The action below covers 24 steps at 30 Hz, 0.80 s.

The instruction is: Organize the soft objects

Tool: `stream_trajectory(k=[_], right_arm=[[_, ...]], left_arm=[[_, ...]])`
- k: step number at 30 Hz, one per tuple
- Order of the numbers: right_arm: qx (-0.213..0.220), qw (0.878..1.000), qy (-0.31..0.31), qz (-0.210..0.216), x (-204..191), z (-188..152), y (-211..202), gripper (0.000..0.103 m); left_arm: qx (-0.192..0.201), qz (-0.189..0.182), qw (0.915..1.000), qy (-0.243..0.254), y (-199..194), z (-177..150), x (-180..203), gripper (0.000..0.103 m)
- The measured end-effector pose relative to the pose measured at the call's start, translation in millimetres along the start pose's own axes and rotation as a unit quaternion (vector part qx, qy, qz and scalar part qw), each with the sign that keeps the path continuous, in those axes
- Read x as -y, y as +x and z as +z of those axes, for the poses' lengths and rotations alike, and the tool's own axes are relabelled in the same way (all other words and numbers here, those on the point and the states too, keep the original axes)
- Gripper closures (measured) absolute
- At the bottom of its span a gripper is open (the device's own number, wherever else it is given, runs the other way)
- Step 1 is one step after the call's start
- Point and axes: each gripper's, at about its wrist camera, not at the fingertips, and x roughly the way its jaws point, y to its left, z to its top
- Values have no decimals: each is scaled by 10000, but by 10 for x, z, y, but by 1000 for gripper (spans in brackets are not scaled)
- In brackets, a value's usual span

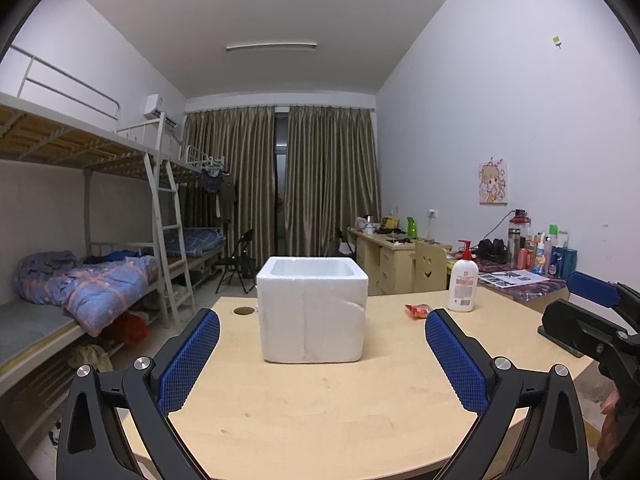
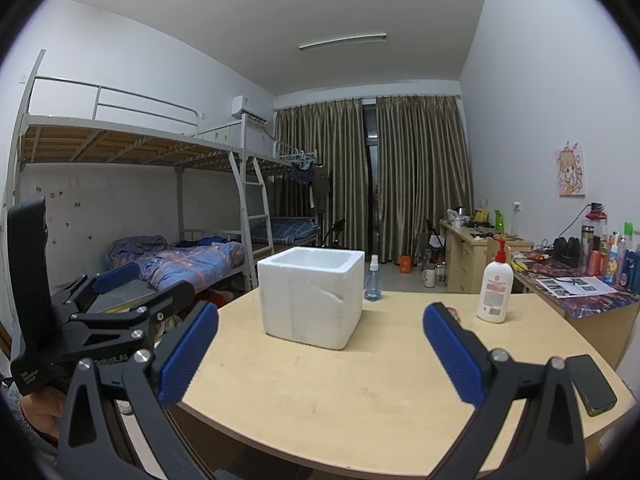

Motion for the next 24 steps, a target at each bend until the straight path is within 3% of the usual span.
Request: stream_trajectory(k=[24], right_arm=[[-347, 9991, 248, 74, 135, -311, 176, 0]], left_arm=[[-342, -53, 9994, -89, 252, -390, 24, 0]])
